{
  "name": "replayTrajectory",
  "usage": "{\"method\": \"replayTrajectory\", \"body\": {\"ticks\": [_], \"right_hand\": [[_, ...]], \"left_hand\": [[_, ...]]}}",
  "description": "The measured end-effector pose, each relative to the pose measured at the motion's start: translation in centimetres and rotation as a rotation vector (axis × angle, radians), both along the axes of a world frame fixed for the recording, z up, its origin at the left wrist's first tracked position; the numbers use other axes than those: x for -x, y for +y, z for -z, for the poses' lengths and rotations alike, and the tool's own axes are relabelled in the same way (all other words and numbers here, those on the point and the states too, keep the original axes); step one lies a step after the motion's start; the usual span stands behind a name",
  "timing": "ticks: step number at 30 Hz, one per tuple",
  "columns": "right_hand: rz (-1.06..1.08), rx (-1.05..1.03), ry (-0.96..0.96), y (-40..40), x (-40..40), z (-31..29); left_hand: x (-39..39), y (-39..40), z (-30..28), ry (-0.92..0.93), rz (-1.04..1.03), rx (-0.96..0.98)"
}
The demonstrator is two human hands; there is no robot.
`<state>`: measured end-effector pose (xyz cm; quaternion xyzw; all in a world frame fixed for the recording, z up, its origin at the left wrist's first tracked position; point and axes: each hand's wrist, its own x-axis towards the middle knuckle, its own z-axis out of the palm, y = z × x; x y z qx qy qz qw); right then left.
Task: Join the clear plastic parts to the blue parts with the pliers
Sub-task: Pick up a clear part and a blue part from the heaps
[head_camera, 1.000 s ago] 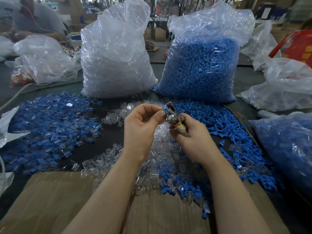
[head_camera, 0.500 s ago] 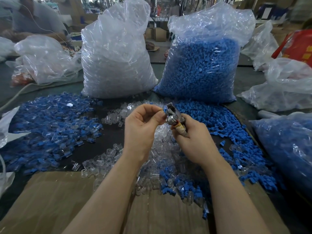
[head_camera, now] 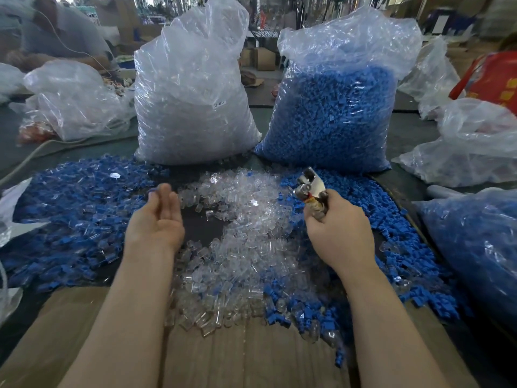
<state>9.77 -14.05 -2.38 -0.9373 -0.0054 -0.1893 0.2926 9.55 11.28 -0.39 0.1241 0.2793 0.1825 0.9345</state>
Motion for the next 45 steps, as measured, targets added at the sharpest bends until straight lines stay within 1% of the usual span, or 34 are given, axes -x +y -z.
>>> {"method": "replayTrajectory", "body": {"ticks": [3, 6, 9, 11, 12, 13, 16, 18, 19, 20, 22, 25, 29, 34, 37, 39, 41, 43, 45], "right_hand": [[0.128, 0.015, -0.030, -0.3, -0.1, 0.2], [0.195, 0.080, 0.011, -0.5, -0.2, 0.2], [0.272, 0.146, 0.085, -0.9, -0.2, 0.0], [0.309, 0.184, 0.139, -1.2, -0.1, 0.0], [0.322, 0.201, 0.162, -1.4, 0.1, 0.1], [0.333, 0.211, 0.187, -1.5, 0.1, 0.1], [0.350, 0.249, 0.304, -1.8, 0.0, 0.3], [0.342, 0.287, 0.388, -1.9, 0.0, 0.4], [0.332, 0.298, 0.412, -2.0, 0.0, 0.4], [0.321, 0.305, 0.423, -2.0, 0.0, 0.4], [0.305, 0.306, 0.427, -1.9, 0.0, 0.4], [0.292, 0.297, 0.411, -1.8, 0.0, 0.3], [0.304, 0.296, 0.396, -1.9, -0.1, 0.4], [0.274, 0.267, 0.406, -2.1, -0.2, 0.3], [0.261, 0.253, 0.378, -2.3, -0.1, 0.2], [0.260, 0.236, 0.322, -2.3, -0.2, 0.2], [0.253, 0.180, 0.246, -2.1, -0.4, 0.0], [0.223, 0.070, 0.166, -1.8, -0.6, -0.3], [0.150, -0.067, 0.111, -1.3, -0.7, -0.6]], "left_hand": [[0.1, 1.6, 0.4, -0.012, -0.120, 0.126], [0.1, 2.4, 0.5, -0.069, -0.218, 0.173], [0.0, 2.3, 0.7, -0.101, -0.226, 0.136], [-0.1, 2.0, 0.7, -0.099, -0.127, 0.017], [-0.1, 1.6, 0.5, -0.077, -0.031, -0.097], [-0.1, 1.1, 0.2, -0.032, 0.087, -0.263], [-0.1, -0.6, -0.2, 0.148, 0.410, -0.921], [0.1, -1.7, -0.2, 0.199, 0.570, -1.317], [0.2, -2.2, 0.0, 0.210, 0.653, -1.476], [0.2, -2.7, 0.3, 0.225, 0.729, -1.605], [0.0, -3.7, 1.2, 0.275, 0.819, -1.791], [-0.3, -4.7, 2.1, 0.311, 0.794, -1.936], [-0.3, -4.7, 2.0, 0.324, 0.689, -1.988], [0.0, -4.4, 1.8, 0.328, 0.650, -1.966], [0.1, -4.5, 1.7, 0.304, 0.569, -1.930], [0.1, -4.7, 1.4, 0.240, 0.495, -1.839], [0.2, -5.0, 1.0, 0.158, 0.443, -1.696], [0.3, -5.3, 0.5, 0.066, 0.448, -1.526], [0.5, -5.8, 0.1, 0.005, 0.484, -1.359]]}}
